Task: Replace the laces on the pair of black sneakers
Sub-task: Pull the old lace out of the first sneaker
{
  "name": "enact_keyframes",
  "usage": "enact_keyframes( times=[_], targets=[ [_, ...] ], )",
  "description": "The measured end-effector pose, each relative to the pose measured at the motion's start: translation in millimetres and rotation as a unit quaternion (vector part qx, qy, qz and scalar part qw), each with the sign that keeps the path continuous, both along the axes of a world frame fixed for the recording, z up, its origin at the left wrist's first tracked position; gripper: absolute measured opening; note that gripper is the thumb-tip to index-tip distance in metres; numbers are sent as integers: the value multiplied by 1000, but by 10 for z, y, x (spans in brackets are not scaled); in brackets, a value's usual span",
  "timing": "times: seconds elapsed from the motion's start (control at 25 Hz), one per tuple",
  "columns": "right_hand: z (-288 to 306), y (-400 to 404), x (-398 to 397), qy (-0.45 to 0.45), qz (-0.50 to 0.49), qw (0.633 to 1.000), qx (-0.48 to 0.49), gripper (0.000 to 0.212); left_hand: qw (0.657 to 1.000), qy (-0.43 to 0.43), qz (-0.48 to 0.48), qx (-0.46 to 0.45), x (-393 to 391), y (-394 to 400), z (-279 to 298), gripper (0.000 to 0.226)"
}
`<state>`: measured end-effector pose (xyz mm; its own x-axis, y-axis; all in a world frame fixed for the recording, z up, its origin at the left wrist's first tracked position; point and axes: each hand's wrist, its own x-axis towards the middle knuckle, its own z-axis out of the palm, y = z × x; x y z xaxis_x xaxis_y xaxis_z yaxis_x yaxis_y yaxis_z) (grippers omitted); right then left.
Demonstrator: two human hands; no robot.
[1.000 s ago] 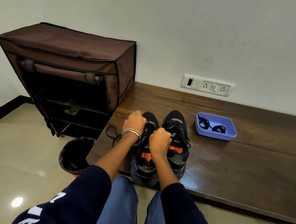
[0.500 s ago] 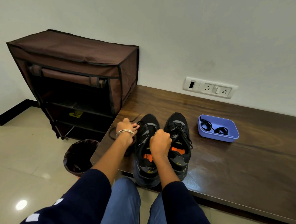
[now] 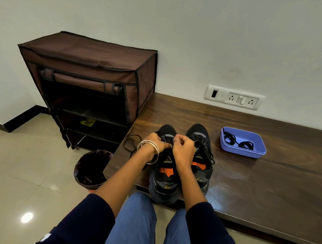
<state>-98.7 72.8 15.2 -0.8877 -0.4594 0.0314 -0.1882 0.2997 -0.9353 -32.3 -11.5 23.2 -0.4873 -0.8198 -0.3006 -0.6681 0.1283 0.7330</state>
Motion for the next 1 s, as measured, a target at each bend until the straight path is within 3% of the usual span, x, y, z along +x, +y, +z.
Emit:
enact_keyframes(
  times=[0.08, 0.2, 0.28, 0.4, 0.68, 0.76, 0.8, 0.84, 0.88, 0.92, 1.0],
  targets=[
    [92, -59, -147, -32, -30, 999, -25, 20, 999, -21, -30, 12, 38, 16, -42, 60],
    [122, -240, -328, 19, 78, 994, 78, 13, 996, -59, -66, -25, 133, 54, -95, 91],
    [42, -377, -365, 81, 143, 974, 159, 11, 992, -80, -70, -67, 158, 98, -183, 91],
    [-85, -513, -286, 182, 145, 947, 220, 15, 995, -12, -22, -93, 175, 194, -360, 85],
    [-251, -649, -290, 199, 141, 929, 279, 29, 994, 90, 39, -46, 198, 262, -474, 96],
    [-225, -612, -263, 95, 80, 974, 190, 30, 994, 90, 38, -56, 215, 262, -466, 96],
    [-183, -589, -287, -22, 29, 995, 95, 29, 993, 90, 38, -60, 225, 261, -470, 96],
    [-133, -552, -312, -172, -9, 985, -25, 28, 993, 93, 40, -59, 228, 260, -474, 95],
    [-86, -511, -342, -299, -36, 944, -136, 28, 993, 94, 39, -59, 221, 259, -473, 94],
    [-54, -480, -370, -365, -51, 904, -215, 28, 993, 92, 34, -64, 217, 262, -468, 93],
    [-15, -457, -380, -366, -53, 892, -258, 28, 993, 85, 8, -85, 192, 282, -456, 87]
  ],
)
